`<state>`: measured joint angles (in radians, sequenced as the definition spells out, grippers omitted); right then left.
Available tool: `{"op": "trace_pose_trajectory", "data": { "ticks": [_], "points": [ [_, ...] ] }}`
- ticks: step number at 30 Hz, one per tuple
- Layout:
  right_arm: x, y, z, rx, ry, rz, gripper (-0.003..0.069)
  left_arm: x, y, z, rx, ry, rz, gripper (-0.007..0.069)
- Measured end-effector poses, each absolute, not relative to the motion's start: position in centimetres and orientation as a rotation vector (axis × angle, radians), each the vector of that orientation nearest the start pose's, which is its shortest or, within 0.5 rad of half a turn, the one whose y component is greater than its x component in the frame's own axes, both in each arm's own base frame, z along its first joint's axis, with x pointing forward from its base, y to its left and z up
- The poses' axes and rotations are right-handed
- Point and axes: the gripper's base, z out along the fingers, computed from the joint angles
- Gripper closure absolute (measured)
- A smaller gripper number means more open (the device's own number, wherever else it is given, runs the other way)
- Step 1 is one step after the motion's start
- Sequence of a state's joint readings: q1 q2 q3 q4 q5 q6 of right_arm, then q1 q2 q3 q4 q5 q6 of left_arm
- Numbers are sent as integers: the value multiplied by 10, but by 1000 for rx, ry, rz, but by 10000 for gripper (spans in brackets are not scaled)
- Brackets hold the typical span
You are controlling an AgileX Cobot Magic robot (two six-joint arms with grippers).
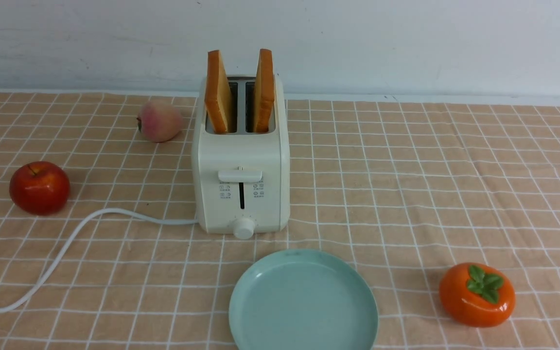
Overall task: Take toasted bread from bread machine on light coffee tablecloth place on plate.
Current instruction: 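Grasp the toast slice in the toaster and pull it up out of the slot with the right gripper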
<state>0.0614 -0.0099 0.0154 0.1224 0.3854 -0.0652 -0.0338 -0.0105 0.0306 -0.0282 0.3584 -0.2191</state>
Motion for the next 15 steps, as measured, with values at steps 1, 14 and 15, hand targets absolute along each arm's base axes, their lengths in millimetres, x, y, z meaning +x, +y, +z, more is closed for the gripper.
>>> {"op": "trace_pose_trajectory", "data": {
  "ticks": [1,14,15],
  "points": [
    [52,7,174,-45,1873,117,419,54,-3,174,-190,1826,-207,386],
    [57,5,198,109,1575,228,419,57,-2,204,-326,1469,-401,386],
    [56,4,204,151,1506,262,419,57,-1,206,-333,1455,-408,386]
  ]
}}
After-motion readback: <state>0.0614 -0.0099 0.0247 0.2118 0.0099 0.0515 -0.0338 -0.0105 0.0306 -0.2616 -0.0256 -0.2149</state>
